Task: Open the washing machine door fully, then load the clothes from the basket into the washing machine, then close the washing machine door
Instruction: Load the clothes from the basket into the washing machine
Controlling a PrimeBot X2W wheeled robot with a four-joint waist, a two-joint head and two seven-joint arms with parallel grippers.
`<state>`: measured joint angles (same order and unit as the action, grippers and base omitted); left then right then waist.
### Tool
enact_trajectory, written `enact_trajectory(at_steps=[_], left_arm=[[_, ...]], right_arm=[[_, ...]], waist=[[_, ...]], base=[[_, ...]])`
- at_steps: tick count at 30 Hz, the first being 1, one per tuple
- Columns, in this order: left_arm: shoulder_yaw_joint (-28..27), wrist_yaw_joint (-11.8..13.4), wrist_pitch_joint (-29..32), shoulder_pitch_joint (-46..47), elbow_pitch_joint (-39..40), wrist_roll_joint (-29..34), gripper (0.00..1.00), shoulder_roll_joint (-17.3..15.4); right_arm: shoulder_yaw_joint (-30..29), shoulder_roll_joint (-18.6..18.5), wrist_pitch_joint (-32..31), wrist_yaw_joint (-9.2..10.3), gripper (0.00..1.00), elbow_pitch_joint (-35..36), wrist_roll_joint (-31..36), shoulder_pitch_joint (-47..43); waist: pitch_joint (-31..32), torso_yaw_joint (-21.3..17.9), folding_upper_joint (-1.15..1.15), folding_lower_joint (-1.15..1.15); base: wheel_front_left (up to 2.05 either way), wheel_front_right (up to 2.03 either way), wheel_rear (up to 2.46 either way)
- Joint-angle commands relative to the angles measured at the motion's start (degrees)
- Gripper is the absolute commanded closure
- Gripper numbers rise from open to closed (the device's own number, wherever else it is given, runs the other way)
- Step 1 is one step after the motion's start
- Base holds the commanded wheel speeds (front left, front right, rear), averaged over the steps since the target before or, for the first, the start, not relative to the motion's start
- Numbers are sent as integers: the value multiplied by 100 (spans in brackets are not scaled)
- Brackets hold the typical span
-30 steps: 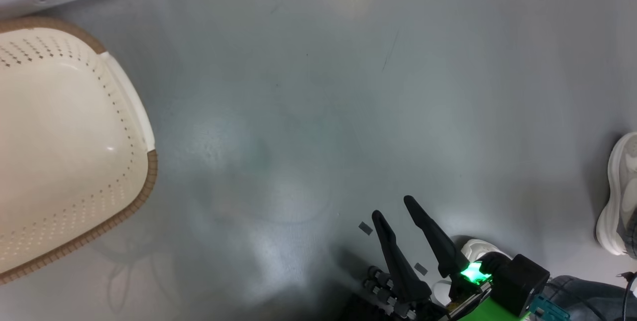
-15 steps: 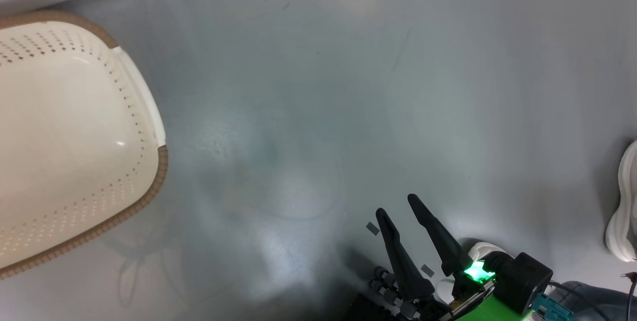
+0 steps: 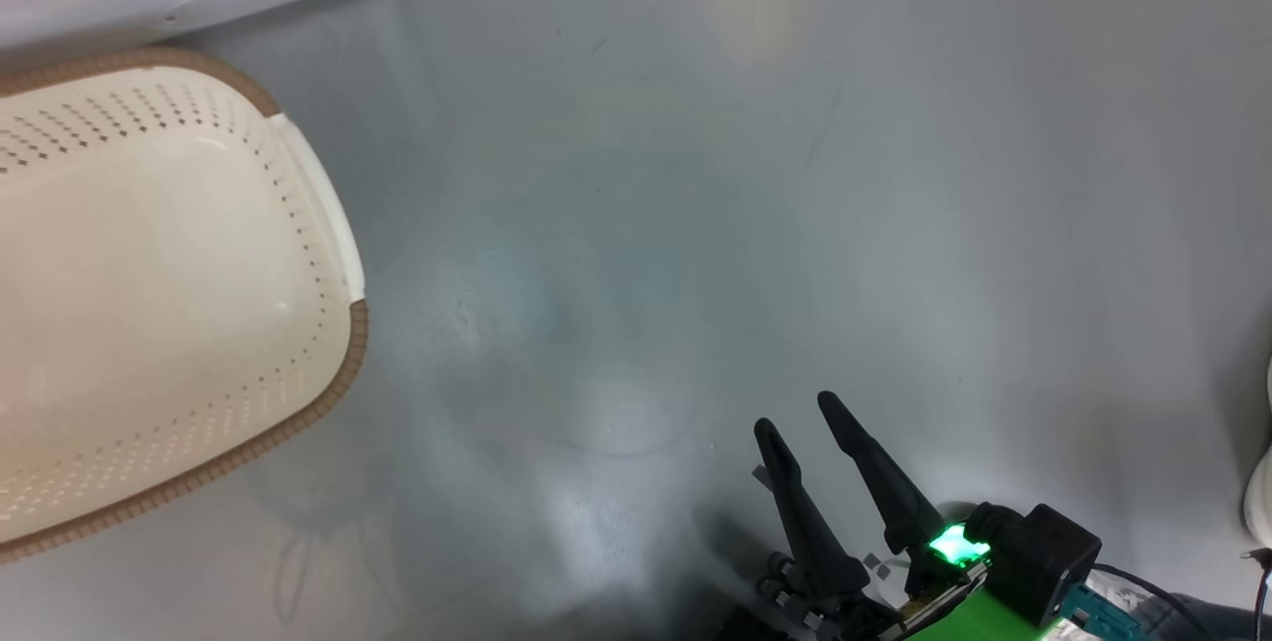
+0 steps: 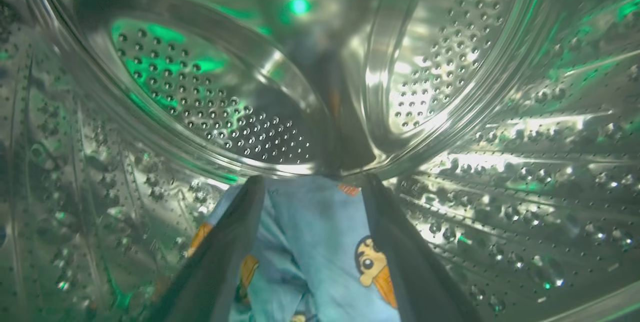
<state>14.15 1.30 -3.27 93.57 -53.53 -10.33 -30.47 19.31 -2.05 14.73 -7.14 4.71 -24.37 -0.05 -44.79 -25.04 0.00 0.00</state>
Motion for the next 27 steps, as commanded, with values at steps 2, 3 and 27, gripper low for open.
enact_trajectory(at_steps=[2, 3, 27], left_arm=[[0, 60, 51, -119, 68, 33, 0, -123], [7, 89, 73, -152, 26, 23, 0, -94], [-340, -33, -877, -1801, -891, -1032, 0, 1313]], right_arm=[[88, -83, 27, -35, 0, 59, 19, -85], [80, -83, 27, -35, 0, 51, 21, -76], [-278, -83, 27, -35, 0, -443, 257, 246]], waist=[[89, 61, 0, 0], [125, 85, 0, 0], [1660, 972, 0, 0]], base=[[0, 0, 0], [0, 0, 0], [0, 0, 0]])
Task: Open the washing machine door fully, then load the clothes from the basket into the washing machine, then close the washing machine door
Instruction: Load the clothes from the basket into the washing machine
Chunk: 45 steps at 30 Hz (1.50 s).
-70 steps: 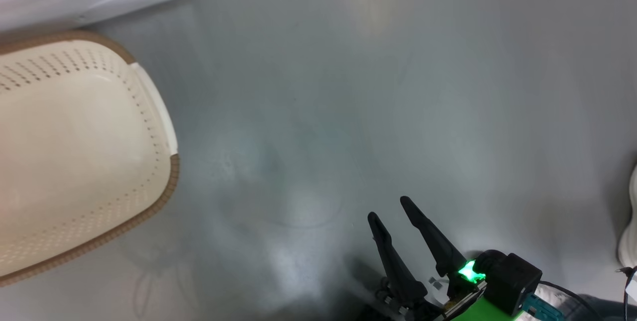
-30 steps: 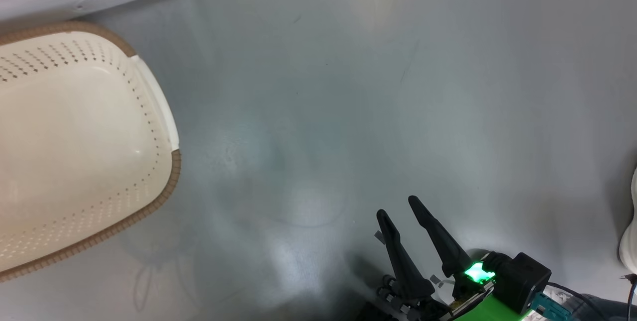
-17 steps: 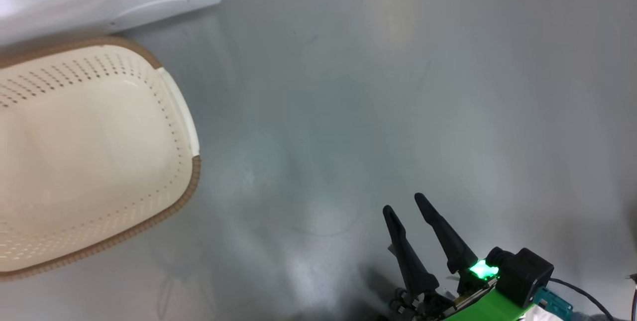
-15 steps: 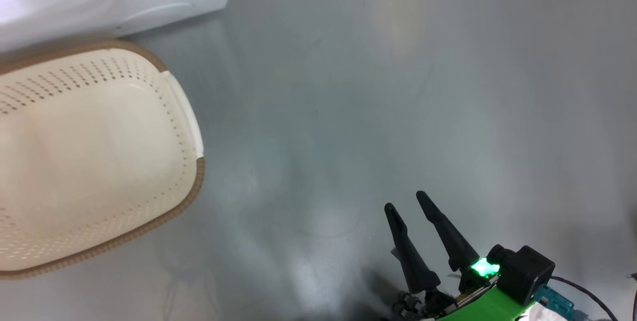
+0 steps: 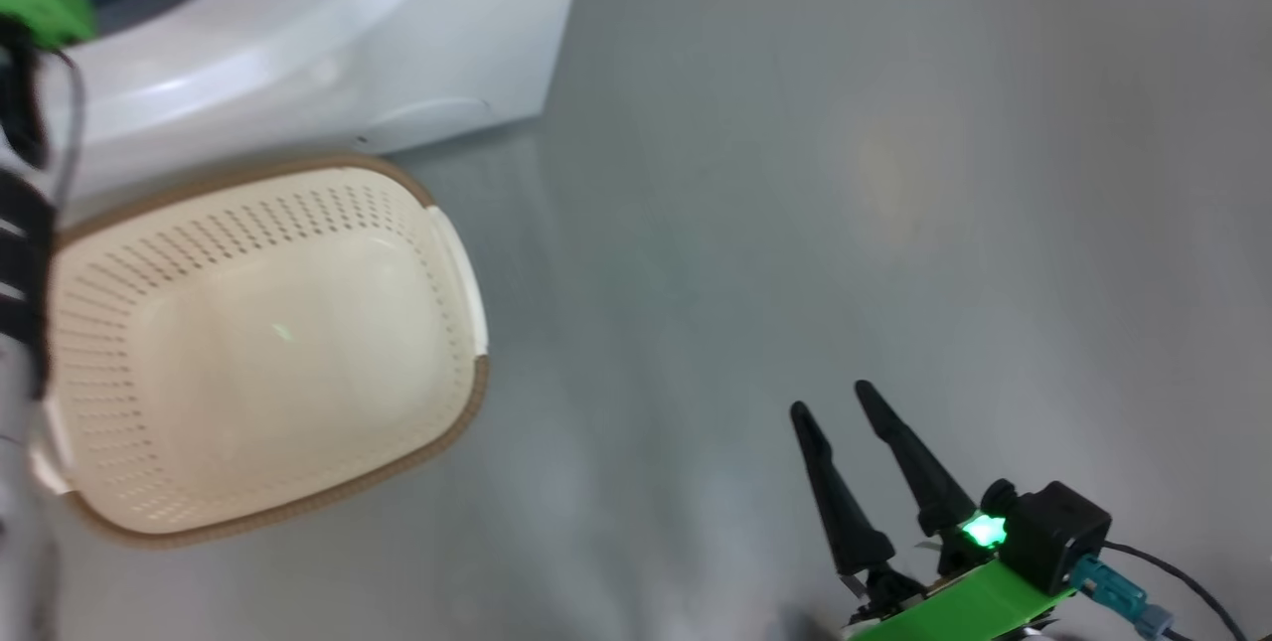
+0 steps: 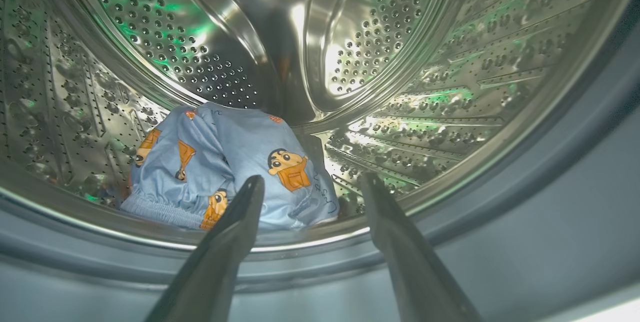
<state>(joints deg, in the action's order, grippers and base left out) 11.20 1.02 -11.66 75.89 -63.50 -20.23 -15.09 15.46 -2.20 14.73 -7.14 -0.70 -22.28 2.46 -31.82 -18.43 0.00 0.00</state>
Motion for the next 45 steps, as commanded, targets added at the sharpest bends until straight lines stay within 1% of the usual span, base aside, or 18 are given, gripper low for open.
enact_trajectory(at_steps=[1, 7, 10, 15, 16, 19, 23, 26, 34, 40, 45], left_arm=[[-31, -48, -76, -114, 79, -64, 0, -149], [3, -182, -277, -667, 54, -178, 0, 312], [103, -328, -320, -1041, 196, -137, 0, 518], [140, -382, -331, -1785, 830, -56, 0, 790], [165, -412, -332, -2135, 1107, -11, 0, 872], [222, -445, -332, -2672, 1518, 89, 0, 947], [232, -429, -333, -3316, 1948, 134, 0, 1031], [225, -477, -333, -3740, 2177, 14, 0, 1110], [318, -433, -333, -4675, 2808, -99, 0, 1191], [237, -291, -333, -5274, 3264, -94, 0, 1202], [129, -225, -333, -5642, 3520, 29, 0, 1141]], right_arm=[[61, -67, 27, -35, 0, 72, 68, -1], [-232, -67, 27, -35, 0, -49, 260, -14], [-367, -67, 27, -35, 0, -99, 371, -48], [-765, -67, 27, -35, 0, -108, 466, -84], [-845, -67, 27, -35, 0, -115, 517, -104], [-938, -67, 27, -35, 0, -135, 603, -140], [-1087, -67, 27, -35, 0, -147, 718, -186], [-1221, -67, 27, -35, 0, -127, 798, -232], [-1410, -67, 27, -35, 0, -121, 968, -347], [-1480, -67, 27, -35, 0, -117, 1032, -427], [-1463, -67, 27, -35, 0, -127, 1064, -490]], waist=[[452, 369, 0, 0], [961, 771, 0, 0], [1216, 980, 0, 0], [1521, 1383, 0, 0], [1635, 1518, 0, 0], [1782, 1711, 0, 0], [1948, 1977, 0, 0], [2046, 2197, 0, 0], [2274, 2736, 0, 0], [2433, 2968, 0, 0], [2547, 3010, 0, 0]], base=[[0, 0, 0], [0, 0, 0], [0, 0, 0], [0, 0, 0], [0, 0, 0], [0, 0, 0], [0, 0, 0], [0, 0, 0], [0, 0, 0], [0, 0, 0], [0, 0, 0]])
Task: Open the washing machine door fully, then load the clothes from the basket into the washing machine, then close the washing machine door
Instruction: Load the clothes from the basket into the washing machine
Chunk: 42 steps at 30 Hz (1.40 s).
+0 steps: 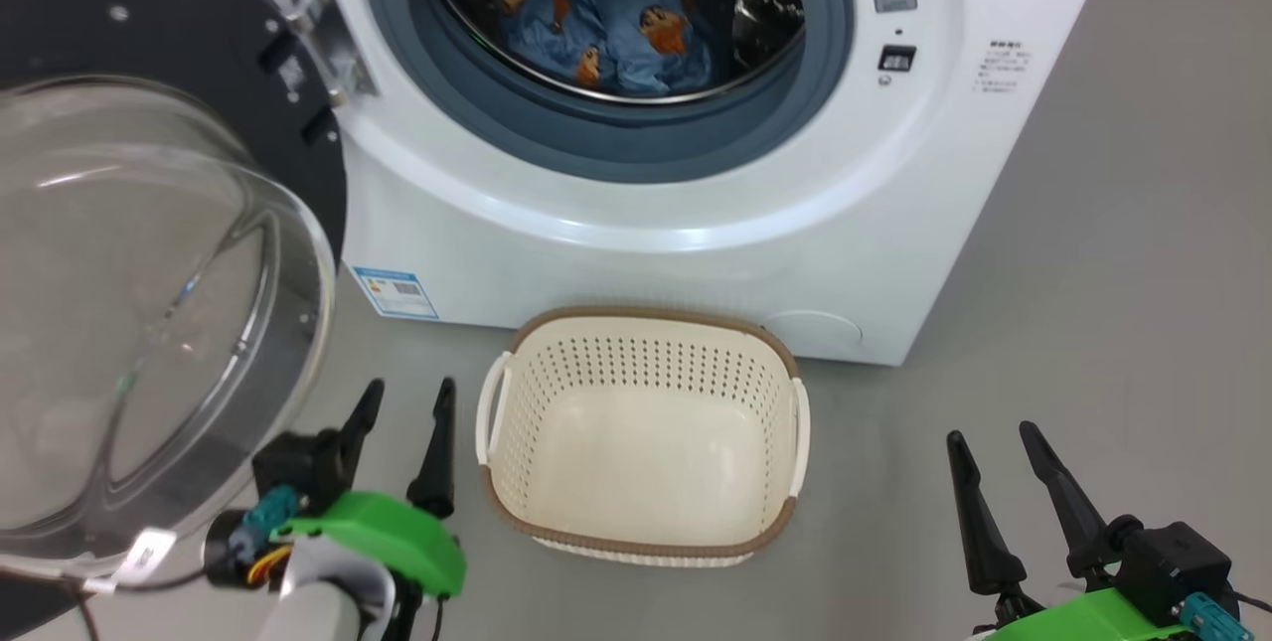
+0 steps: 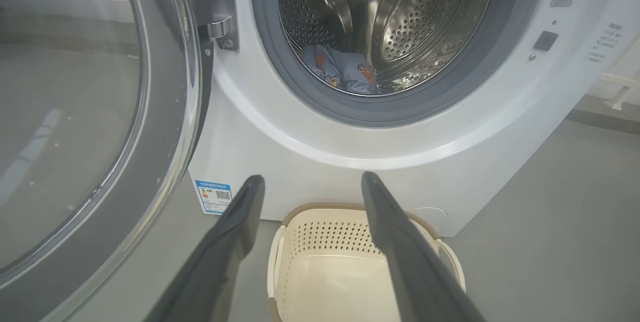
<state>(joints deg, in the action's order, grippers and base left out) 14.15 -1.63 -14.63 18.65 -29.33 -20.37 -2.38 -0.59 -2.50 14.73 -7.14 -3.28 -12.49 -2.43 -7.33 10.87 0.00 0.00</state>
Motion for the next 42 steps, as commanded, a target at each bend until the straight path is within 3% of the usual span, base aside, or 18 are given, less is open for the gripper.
enact_trajectory(at_steps=[1, 18, 42], left_arm=[[-218, 63, -37, -14, 179, 70, 0, -147], [-990, -145, -37, -1715, 959, 422, 0, -188], [-1370, -411, -37, -2137, 1158, 495, 0, -72]], right_arm=[[148, -38, 27, -35, 0, 130, 96, -24], [86, -38, 27, -35, 0, 208, 65, -717], [96, -38, 27, -35, 0, 326, 161, -872]], waist=[[139, 83, 0, 0], [930, -81, 0, 0], [1050, -568, 0, 0]], base=[[0, 0, 0], [0, 0, 0], [0, 0, 0]])
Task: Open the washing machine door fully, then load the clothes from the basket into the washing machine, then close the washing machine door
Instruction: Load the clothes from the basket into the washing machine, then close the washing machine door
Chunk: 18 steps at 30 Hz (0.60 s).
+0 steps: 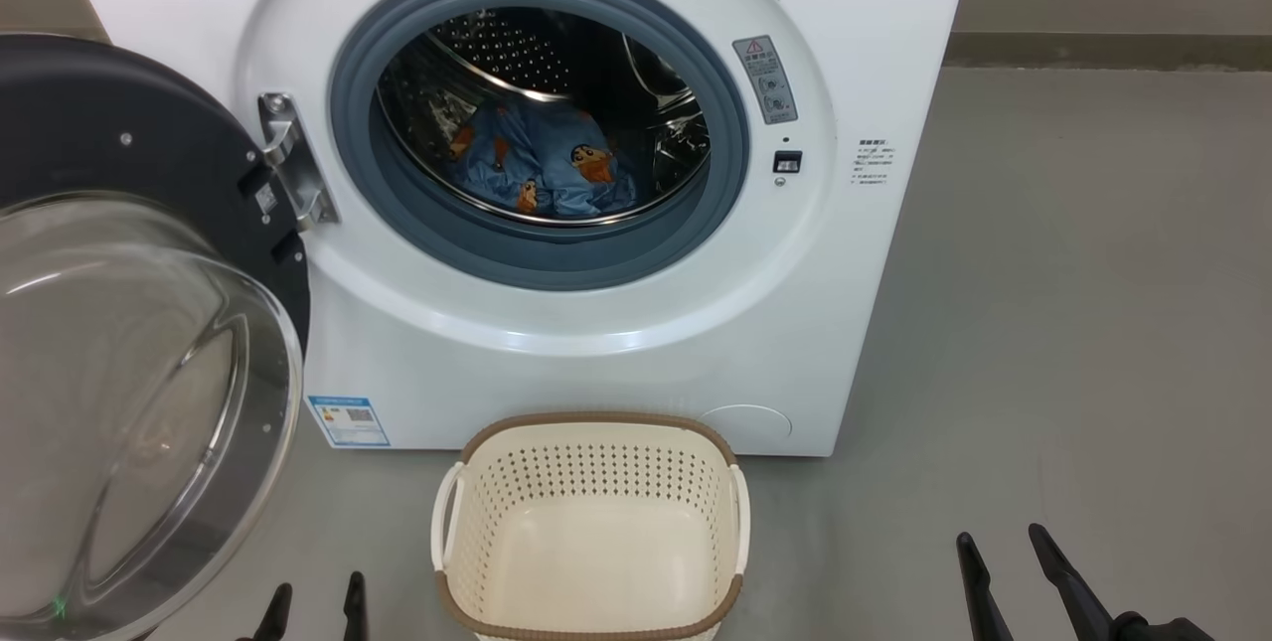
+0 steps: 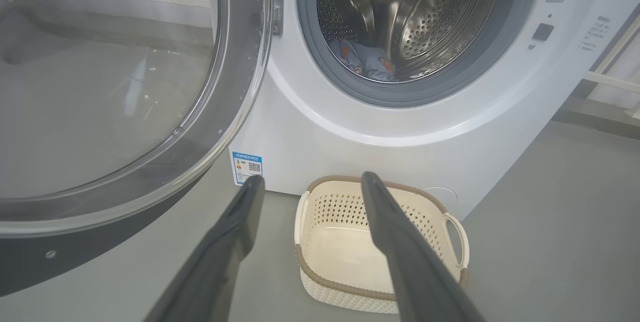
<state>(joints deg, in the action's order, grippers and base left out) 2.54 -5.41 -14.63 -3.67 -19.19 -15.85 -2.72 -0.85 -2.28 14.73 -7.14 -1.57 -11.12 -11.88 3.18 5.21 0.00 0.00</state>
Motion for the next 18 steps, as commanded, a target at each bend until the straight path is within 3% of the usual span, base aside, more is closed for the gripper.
enact_trajectory(at_steps=[1, 18], left_arm=[[-216, -37, -37, 94, 139, 47, 0, -35], [-312, -88, -37, 116, 84, 189, 0, -18]], right_arm=[[120, -60, 27, -35, 0, 154, 26, 75], [108, -60, 27, -35, 0, 160, -14, 107]], waist=[[-2, -9, 0, 0], [6, -93, 0, 0]], base=[[0, 0, 0], [0, 0, 0]])
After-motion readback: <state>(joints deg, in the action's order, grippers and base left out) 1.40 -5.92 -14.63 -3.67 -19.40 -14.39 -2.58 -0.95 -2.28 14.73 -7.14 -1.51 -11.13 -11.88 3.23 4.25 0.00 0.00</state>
